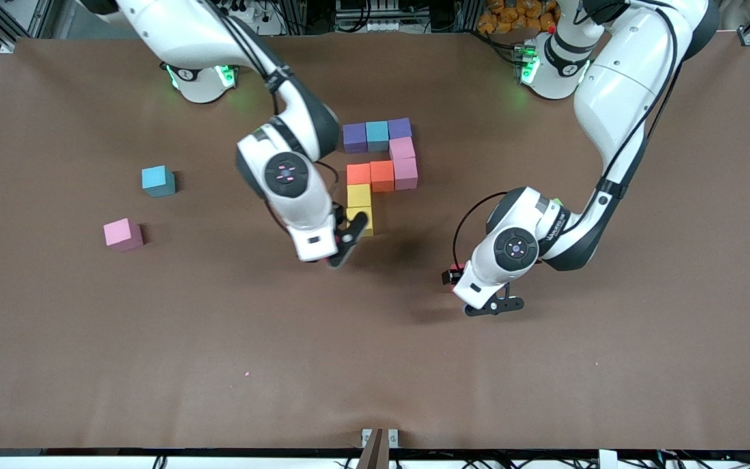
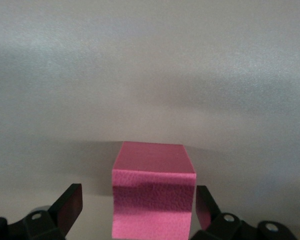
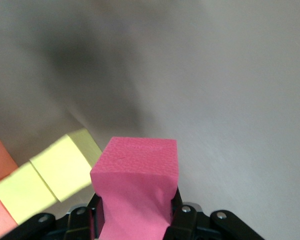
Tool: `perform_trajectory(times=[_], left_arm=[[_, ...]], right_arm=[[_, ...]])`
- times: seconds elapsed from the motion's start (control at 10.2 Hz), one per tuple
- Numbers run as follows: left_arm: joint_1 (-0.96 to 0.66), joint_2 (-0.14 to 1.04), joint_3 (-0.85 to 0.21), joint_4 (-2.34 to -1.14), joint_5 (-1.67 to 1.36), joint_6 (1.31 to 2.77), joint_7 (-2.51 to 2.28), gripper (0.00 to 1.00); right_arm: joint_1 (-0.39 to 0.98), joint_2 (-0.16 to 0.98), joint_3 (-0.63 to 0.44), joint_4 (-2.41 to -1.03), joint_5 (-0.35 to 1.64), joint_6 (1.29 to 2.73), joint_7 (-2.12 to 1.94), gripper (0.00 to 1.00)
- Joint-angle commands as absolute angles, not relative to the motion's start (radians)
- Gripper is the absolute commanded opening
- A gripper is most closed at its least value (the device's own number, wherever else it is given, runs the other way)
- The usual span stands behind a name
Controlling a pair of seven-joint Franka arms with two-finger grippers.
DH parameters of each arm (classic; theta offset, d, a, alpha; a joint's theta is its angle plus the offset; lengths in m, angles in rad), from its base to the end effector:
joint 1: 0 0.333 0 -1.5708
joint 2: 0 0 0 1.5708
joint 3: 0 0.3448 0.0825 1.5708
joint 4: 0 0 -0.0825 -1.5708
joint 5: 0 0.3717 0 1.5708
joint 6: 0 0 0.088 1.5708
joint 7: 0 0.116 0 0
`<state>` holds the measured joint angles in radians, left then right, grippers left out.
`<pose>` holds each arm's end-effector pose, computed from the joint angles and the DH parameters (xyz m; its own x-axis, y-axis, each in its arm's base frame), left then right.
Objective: Form number 2 with 11 blocks
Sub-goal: 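Lower the pink block beside the bottom yellow block with the right gripper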
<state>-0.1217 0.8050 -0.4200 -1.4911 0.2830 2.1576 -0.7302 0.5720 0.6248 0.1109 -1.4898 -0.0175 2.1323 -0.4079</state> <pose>0.6468 -0.3080 0.2349 0.9874 0.1274 -0.0943 0.1295 -0.9915 0.0158 0.5679 0.4417 0.3303 0.4730 0.8802 0.0391 0.8810 -0.4717 -0.0373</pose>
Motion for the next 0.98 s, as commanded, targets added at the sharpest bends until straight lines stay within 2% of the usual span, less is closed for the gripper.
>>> perform_trajectory(times=[0.0,0.1,0.2,0.29,0.39,0.59,0.88], left_arm=[[-0.118,0.807,-0.422,-1.514,0.270,2.187,-0.707,1.00],[-0.114,0.807,-0.420,-1.529,0.273,2.200,-0.706,0.95],[-0.112,0.805,-0.420,-1.534,0.273,2.200,-0.706,0.68],[-0.107,0.802,-0.420,-1.537,0.273,2.198,-0.706,0.50],[-0.103,0.796,-0.420,-1.540,0.270,2.197,-0.710,0.43],[-0.077,0.767,-0.420,-1.542,0.270,2.175,-0.718,0.39],[-0.067,0.694,-0.422,-1.540,0.261,2.057,-0.724,0.39]], right_arm=[[0.658,0.722,0.104,-1.355,-0.023,2.115,-0.443,0.29],[0.693,0.745,0.103,-1.330,-0.025,2.115,-0.443,0.29],[0.727,0.761,0.103,-1.316,-0.025,2.115,-0.443,0.29],[0.753,0.781,0.103,-1.295,-0.025,2.115,-0.454,0.29],[0.784,0.802,0.103,-1.267,-0.025,2.108,-0.500,0.29],[0.828,0.819,0.101,-1.264,-0.026,2.108,-0.528,0.29],[0.854,0.842,0.097,-1.256,-0.040,2.108,-0.528,0.29]])
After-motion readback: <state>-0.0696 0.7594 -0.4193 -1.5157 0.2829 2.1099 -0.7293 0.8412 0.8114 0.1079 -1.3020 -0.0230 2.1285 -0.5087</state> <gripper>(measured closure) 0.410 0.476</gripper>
